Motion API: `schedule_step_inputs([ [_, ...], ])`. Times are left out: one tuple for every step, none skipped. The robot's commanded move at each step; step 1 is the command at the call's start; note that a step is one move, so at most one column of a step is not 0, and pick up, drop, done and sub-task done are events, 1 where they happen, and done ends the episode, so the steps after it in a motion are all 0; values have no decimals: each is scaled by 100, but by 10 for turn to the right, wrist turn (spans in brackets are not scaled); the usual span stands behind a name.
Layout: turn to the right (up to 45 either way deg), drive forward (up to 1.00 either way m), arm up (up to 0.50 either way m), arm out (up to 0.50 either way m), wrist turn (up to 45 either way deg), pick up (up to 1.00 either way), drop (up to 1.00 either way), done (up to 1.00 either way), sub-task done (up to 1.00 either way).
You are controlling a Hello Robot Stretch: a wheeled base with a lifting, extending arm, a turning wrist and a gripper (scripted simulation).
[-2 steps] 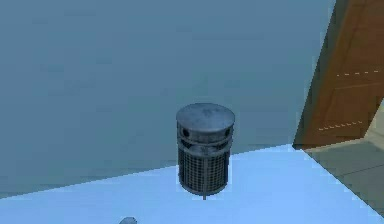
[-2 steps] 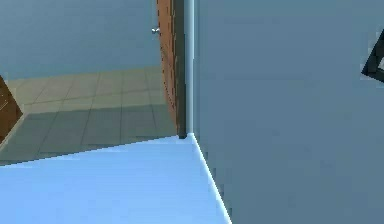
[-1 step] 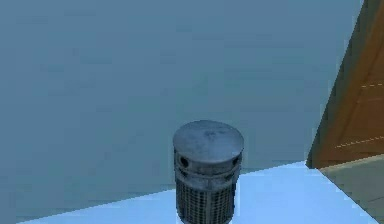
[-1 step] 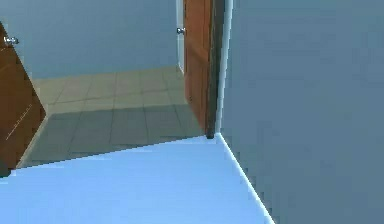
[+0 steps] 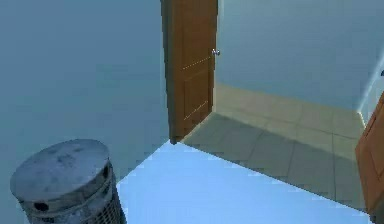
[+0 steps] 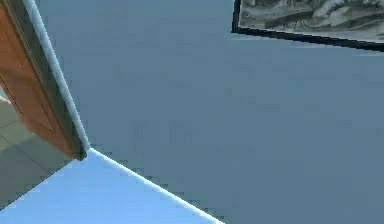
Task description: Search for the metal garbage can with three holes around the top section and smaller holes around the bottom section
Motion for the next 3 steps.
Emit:
schedule_step_inputs([
  [450,0,0,0,0,0,0,0,0],
  [360,0,0,0,0,0,0,0,0],
  [0,10,0,0,0,0,0,0,0],
])
